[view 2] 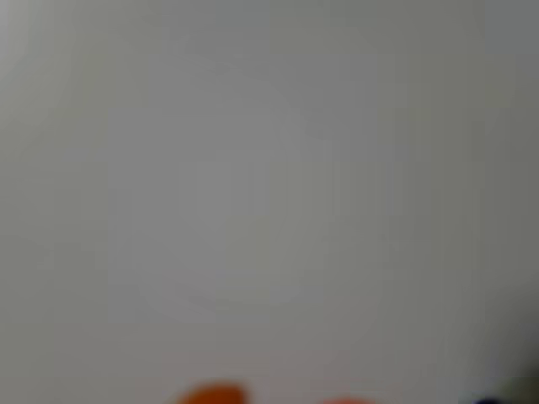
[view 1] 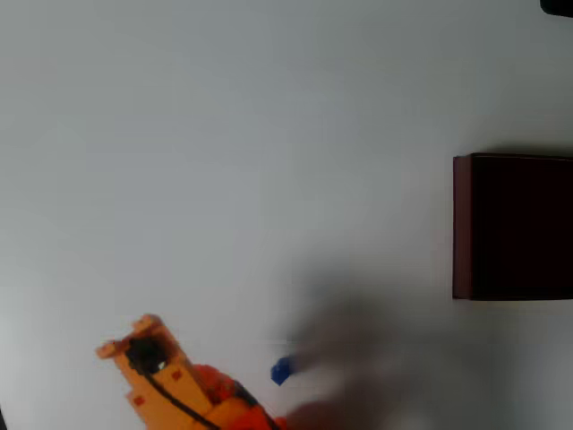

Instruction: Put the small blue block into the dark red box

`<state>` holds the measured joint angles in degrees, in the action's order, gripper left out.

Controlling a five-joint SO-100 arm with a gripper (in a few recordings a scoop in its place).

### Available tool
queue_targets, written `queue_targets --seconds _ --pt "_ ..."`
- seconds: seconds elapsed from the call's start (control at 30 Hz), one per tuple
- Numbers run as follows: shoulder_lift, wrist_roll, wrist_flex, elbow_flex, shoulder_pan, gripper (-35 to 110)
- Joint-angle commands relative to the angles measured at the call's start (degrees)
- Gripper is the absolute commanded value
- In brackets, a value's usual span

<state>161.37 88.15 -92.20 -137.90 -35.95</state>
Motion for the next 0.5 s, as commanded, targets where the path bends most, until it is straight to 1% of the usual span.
queue_targets --seconds 0.0,0.07,0.1,0.17,0.2,0.27,0.3,0.33,0.4,0.43,0.47 --pt "-5.98 2.55 -7.91 11.78 6.68 1" --pt "-12.83 2.11 -12.92 20.39 12.3 0" --pt "-14.06 1.76 -12.83 22.76 15.12 0" --pt "-15.56 10.28 -12.39 23.91 18.02 0" --pt "-12.66 14.24 -9.32 21.45 19.25 0" --pt "2.29 16.17 4.39 11.16 22.24 0" --pt "11.07 10.81 12.22 5.8 24.52 0" --pt "17.05 8.17 13.18 3.96 25.58 0" --pt "16.0 11.25 1.05 7.82 26.54 0" --pt "13.71 10.9 -2.02 9.67 27.6 0" --pt "10.37 9.23 -2.64 11.6 28.56 0"
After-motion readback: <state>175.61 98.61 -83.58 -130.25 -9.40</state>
